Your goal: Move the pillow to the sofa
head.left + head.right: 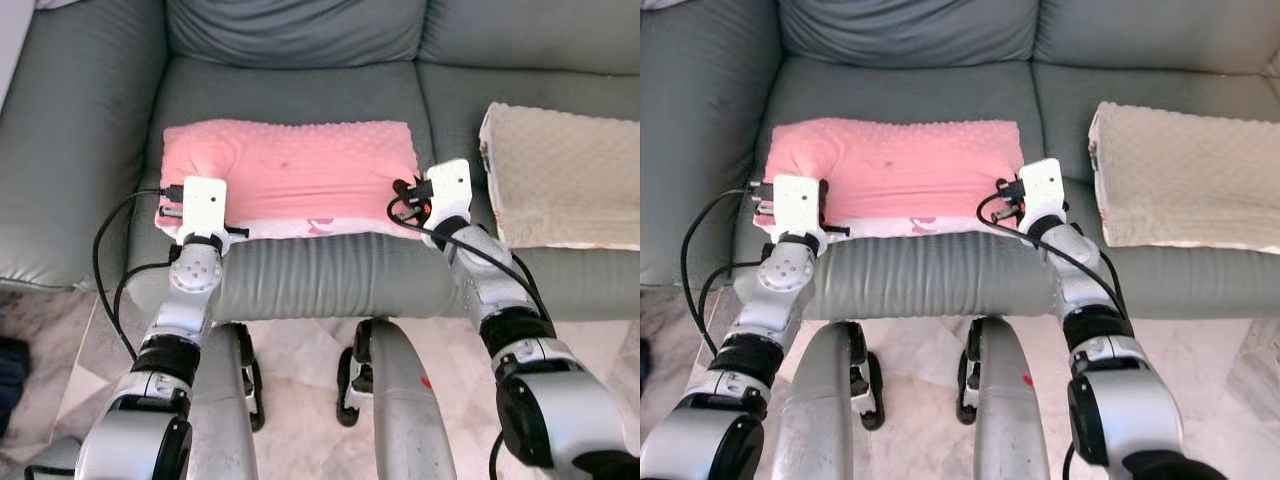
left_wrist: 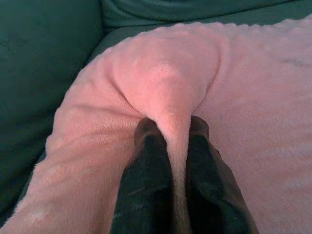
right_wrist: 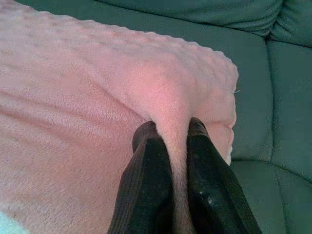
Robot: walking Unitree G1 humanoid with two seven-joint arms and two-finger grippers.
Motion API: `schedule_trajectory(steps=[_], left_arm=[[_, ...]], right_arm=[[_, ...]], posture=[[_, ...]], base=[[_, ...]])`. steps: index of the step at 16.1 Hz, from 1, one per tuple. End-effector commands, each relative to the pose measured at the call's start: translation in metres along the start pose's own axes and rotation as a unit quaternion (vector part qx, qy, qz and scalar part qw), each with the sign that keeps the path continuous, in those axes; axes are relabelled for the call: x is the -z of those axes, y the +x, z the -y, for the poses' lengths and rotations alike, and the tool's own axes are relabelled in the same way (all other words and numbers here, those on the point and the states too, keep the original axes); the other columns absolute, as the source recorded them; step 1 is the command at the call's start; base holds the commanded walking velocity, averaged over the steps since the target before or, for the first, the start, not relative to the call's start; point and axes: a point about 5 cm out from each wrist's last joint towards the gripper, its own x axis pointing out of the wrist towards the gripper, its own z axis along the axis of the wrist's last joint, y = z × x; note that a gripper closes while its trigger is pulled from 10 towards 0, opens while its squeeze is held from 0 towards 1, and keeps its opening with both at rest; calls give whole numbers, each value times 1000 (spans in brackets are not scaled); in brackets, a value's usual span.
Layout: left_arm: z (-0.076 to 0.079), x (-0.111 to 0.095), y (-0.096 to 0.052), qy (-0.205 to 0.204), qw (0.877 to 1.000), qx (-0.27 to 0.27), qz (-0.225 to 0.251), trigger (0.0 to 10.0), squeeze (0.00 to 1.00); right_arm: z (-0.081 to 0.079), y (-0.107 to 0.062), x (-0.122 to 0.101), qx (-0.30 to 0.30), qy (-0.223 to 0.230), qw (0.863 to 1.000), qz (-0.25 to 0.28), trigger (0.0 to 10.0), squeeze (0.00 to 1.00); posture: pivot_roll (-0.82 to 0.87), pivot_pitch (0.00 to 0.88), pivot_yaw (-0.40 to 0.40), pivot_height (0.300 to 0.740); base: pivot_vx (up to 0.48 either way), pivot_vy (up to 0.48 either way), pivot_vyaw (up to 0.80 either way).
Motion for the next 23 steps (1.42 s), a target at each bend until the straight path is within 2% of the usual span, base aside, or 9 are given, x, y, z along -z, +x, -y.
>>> schedule_trajectory(steps=[1,2,3,4,6,10,13,18,23], left_arm=[[-35,25,-8,6,996,-75,-47,10000,0],[-33,25,-9,-6,997,-68,-44,10000,0],[-32,24,-8,-9,997,-66,-39,10000,125],[-31,23,-8,-15,997,-67,-36,10000,1000],[-28,21,-6,-19,997,-63,-32,10000,1000],[-26,15,-4,-38,998,-56,-14,10000,1000],[-27,14,-2,-40,998,-55,-14,10000,1000],[-24,11,-1,-54,998,-42,-7,10000,1000],[-17,14,-12,-60,998,-21,-12,10000,1000]], right_arm=[[32,-18,14,68,8,997,-22,10000,0],[31,-18,15,65,10,998,-19,10000,0],[30,-18,16,67,10,998,-18,10000,1000],[29,-18,17,77,15,997,-17,10000,1000],[22,-18,19,68,15,998,-11,10000,1000],[25,-20,20,71,9,997,-10,10000,1000],[20,-16,13,61,14,998,9,10000,1000],[15,-15,16,62,23,998,13,10000,1000],[14,-18,18,69,28,997,16,10000,1000]], posture=[[-8,422,-29,631],[-9,421,-30,631],[-12,419,-31,631],[-14,419,-31,631],[-24,414,-35,631],[-26,402,-41,631],[-22,392,-43,631],[-11,379,-40,631],[-2,377,-33,631]], base=[[0,0,0],[0,0,0],[0,0,0],[0,0,0],[0,0,0],[0,0,0],[0,0,0],[0,0,0],[0,0,0]])
